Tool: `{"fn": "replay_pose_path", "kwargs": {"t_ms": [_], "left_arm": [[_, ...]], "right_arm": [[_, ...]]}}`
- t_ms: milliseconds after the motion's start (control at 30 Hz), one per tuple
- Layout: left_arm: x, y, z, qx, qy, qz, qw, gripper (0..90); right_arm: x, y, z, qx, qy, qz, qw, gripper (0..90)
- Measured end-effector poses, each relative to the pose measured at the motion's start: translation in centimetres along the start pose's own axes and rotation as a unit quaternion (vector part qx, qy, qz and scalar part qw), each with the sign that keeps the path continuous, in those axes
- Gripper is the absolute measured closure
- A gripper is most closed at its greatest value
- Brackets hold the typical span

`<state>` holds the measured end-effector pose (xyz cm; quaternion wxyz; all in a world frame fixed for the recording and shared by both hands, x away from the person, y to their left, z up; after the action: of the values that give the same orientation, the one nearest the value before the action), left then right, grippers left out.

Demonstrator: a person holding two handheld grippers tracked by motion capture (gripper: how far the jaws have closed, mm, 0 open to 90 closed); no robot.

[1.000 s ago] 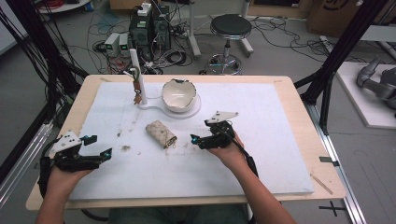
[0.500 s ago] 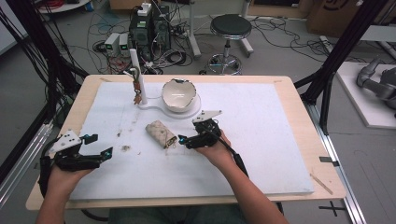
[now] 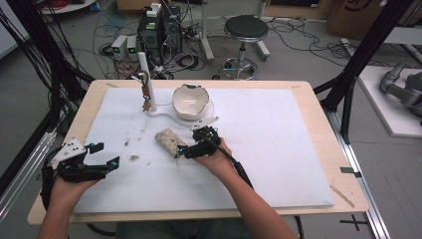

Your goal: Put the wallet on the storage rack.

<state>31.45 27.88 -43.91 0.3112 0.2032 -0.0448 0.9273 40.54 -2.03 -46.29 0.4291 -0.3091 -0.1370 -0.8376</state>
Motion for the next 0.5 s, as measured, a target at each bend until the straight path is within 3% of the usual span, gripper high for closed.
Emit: {"fn": "replay_pose_path", "kwargs": {"t_ms": [500], "left_arm": [[0.0,0.0,0.0,0.002,0.002,0.0,1.0,19.1]], "right_arm": [[-2.8,-1.3,0.2,-0.008,-0.018,-0.006,0.9998,17.6]]}}
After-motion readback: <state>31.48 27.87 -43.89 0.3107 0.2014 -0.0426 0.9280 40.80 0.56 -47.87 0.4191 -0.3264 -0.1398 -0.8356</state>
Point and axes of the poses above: each handheld gripper's, and its own axes: x roughly backward along the jaws, z roughly out of its top, y roughly to its right, the point moved 6 cm from there along -x, roughly forward along the jaws, and after that the axes turned 1 degree about y, right-handed, at the moved point
